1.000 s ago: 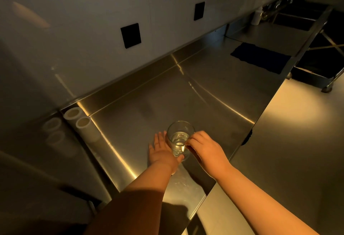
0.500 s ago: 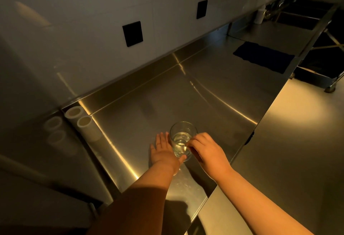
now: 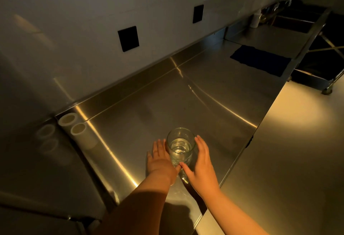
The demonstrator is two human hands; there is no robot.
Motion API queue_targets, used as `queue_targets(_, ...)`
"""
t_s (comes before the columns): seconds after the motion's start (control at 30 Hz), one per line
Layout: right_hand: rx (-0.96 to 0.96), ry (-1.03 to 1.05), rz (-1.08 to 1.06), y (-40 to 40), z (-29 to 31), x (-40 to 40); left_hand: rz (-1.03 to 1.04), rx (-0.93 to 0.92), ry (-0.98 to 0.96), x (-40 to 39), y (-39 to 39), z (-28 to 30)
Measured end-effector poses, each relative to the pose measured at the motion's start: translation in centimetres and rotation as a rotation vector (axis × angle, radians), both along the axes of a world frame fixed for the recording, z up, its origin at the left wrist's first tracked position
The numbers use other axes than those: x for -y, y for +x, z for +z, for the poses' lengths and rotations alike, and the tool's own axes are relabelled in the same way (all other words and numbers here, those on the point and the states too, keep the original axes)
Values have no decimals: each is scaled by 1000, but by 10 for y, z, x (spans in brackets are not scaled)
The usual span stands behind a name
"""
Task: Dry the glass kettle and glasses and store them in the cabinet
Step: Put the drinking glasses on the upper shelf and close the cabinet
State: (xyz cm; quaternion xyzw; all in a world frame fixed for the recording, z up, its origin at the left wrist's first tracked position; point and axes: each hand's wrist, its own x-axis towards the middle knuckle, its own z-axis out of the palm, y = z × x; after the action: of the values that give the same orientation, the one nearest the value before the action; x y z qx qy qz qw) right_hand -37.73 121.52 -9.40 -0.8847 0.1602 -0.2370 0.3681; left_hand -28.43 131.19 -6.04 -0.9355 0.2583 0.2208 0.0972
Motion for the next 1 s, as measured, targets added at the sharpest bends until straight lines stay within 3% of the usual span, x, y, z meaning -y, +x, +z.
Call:
queue_targets(0.2,7,161,-11,12,-20,-3,20,-35,-86,-1,4,0)
queue_targets(1.0,95,305,-173,34,-21,-8,14,-67,-104,2,5,7)
